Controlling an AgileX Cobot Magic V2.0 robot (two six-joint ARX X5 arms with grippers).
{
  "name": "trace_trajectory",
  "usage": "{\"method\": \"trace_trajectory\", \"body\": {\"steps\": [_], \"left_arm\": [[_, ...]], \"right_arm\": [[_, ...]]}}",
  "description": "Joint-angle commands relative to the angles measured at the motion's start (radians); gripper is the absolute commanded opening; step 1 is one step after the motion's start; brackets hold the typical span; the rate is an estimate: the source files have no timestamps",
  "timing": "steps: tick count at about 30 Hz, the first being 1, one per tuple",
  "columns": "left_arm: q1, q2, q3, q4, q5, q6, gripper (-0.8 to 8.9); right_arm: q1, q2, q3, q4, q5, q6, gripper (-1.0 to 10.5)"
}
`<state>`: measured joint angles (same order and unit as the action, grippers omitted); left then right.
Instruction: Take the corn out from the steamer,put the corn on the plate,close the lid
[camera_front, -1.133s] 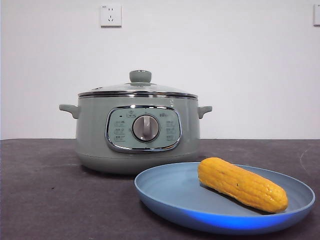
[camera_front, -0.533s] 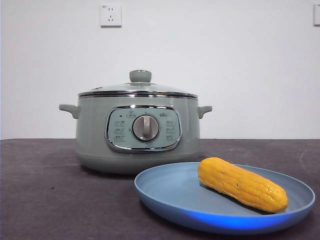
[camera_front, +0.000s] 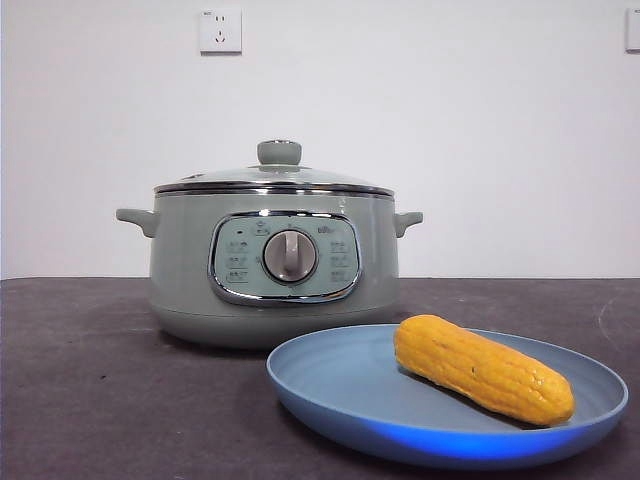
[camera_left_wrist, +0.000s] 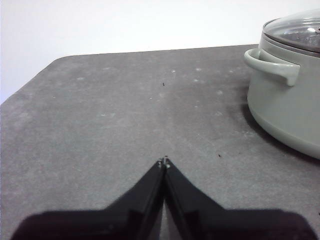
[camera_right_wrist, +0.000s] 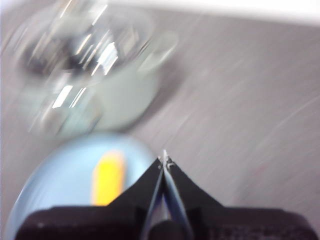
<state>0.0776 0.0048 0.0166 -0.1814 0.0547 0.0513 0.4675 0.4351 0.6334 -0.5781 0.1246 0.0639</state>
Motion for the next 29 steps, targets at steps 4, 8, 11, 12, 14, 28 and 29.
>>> {"method": "trace_trajectory", "body": {"steps": [4,8,11,12,14,28,29], "left_arm": [[0.003,-0.003,-0.013,0.004,-0.001,-0.006,-0.04],[0.003,-0.003,-0.013,0.004,-0.001,-0.006,-0.04],[0.003,-0.003,-0.013,0.004,-0.001,-0.006,-0.04],[0.003,-0.003,-0.013,0.004,-0.001,-0.006,-0.04],[0.003,-0.003,-0.013,0.004,-0.001,-0.006,-0.04],[0.003,-0.003,-0.013,0.004,-0.001,-0.006,-0.04],[0.003,-0.003,-0.013,0.004,-0.001,-0.006,-0.04]], "right_arm": [[-0.301,-0.095,-0.041,0.171,-0.017,-0.024,0.0],[-0.446,-0.225,-0.175,0.291,-0.098,-0.069,0.0],[-0.501,-0.306,-0.285,0.352,-0.098,-0.077,0.0],[-0.517,-0.335,-0.329,0.372,-0.098,-0.076,0.0],[-0.534,-0.377,-0.396,0.389,-0.096,-0.072,0.0],[-0.541,-0.434,-0.625,0.399,-0.103,-0.045,0.0],[-0.541,-0.434,-0.625,0.398,-0.101,-0.046,0.0]]}}
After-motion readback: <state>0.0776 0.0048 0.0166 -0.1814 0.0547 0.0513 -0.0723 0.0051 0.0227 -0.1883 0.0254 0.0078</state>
